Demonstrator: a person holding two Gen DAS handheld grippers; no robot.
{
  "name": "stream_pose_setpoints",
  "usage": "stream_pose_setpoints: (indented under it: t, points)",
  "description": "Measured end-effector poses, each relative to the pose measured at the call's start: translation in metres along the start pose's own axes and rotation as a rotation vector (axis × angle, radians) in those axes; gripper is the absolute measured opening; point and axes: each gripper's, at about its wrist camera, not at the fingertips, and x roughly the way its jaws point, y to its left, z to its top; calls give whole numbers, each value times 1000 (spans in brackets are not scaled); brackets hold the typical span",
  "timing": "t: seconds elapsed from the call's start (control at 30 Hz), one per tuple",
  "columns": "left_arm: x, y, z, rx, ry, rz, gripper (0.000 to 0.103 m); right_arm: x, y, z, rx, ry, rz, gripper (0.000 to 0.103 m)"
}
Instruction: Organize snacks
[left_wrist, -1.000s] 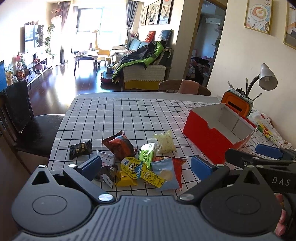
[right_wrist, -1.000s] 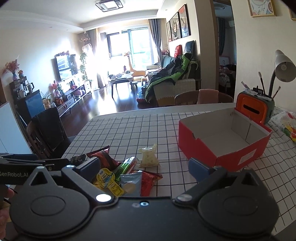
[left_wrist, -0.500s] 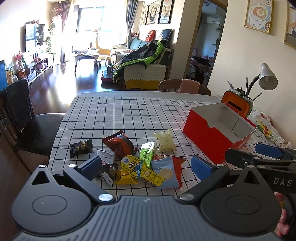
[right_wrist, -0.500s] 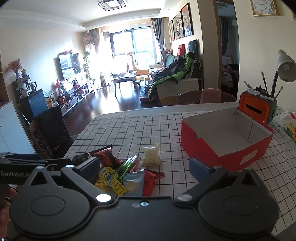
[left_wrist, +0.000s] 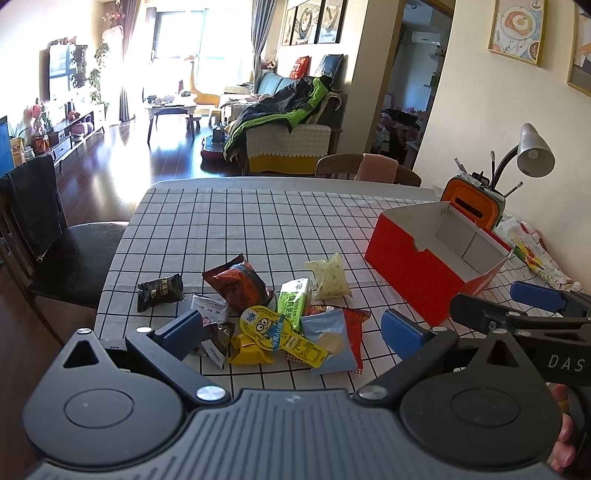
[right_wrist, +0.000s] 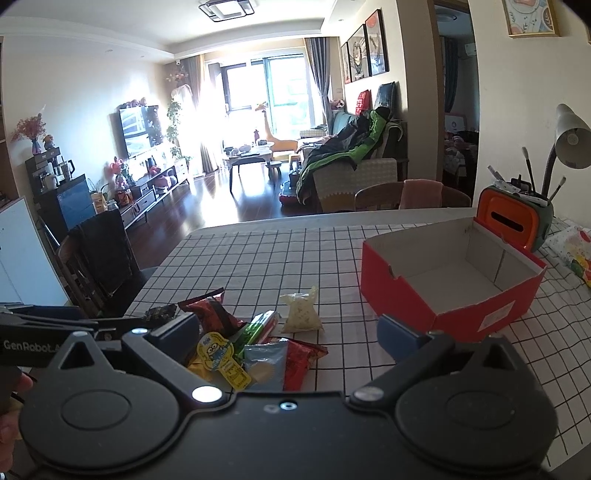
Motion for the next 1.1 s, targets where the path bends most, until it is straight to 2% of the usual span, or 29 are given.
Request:
stream_pose_setpoints:
  t: [0.47, 0.83, 1.1]
  points:
    - [16, 13, -1, -11, 35, 25, 103, 22, 5, 2, -52, 33, 11, 103]
    - [40, 62, -20, -73, 125, 119, 103, 67, 18, -12, -121, 148, 68, 100]
    - [65, 86, -34, -97, 192, 135, 103, 103, 26, -24, -192, 215, 82, 97]
